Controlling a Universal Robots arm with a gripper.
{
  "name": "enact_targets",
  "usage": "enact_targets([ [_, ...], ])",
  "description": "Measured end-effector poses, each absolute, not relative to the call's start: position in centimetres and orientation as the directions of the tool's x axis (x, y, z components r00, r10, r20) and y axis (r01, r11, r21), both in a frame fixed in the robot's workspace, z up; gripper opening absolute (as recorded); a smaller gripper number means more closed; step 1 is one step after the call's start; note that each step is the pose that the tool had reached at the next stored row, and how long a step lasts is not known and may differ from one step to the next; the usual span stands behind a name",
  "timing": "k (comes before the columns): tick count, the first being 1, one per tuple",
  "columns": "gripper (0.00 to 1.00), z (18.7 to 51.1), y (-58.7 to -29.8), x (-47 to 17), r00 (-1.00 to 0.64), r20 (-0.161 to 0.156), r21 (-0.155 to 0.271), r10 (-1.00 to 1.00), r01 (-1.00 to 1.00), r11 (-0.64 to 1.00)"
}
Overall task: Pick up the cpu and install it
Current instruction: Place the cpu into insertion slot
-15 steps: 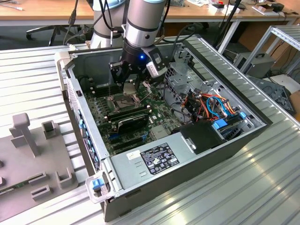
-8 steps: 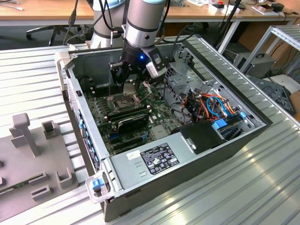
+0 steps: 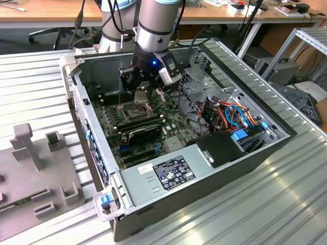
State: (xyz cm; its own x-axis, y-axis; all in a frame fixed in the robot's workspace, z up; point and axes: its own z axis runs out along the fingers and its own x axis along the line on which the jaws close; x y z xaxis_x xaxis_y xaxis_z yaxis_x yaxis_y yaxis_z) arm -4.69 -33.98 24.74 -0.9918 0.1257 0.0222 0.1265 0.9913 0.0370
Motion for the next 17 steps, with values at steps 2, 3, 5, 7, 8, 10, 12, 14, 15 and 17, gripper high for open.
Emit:
enact_targets([
  [2, 0.55, 24.72, -33.96, -4.69, -0.991, 0.022, 0.037, 0.129, 0.130, 0.991],
  [3, 0.55, 24.72, -33.96, -4.69, -0.991, 0.022, 0.037, 0.131, 0.132, 0.991],
  [5, 0.55, 24.71, -33.96, -4.69, -0.990, 0.022, 0.037, 0.138, 0.139, 0.990],
  [7, 0.55, 24.72, -33.96, -4.69, -0.990, 0.022, 0.037, 0.142, 0.143, 0.989],
  [8, 0.55, 24.71, -33.95, -4.69, -0.989, 0.022, 0.037, 0.146, 0.147, 0.988],
  [10, 0.55, 24.71, -33.95, -4.69, -0.988, 0.022, 0.037, 0.155, 0.155, 0.987],
  [12, 0.55, 24.71, -33.96, -4.69, -0.986, 0.022, 0.037, 0.163, 0.163, 0.986],
  [14, 0.55, 24.71, -33.96, -4.69, -0.986, 0.022, 0.037, 0.166, 0.167, 0.985],
  [15, 0.55, 24.71, -33.95, -4.69, -0.986, 0.022, 0.037, 0.167, 0.167, 0.985],
  [17, 0.55, 24.71, -33.95, -4.69, -0.986, 0.022, 0.037, 0.168, 0.169, 0.985],
])
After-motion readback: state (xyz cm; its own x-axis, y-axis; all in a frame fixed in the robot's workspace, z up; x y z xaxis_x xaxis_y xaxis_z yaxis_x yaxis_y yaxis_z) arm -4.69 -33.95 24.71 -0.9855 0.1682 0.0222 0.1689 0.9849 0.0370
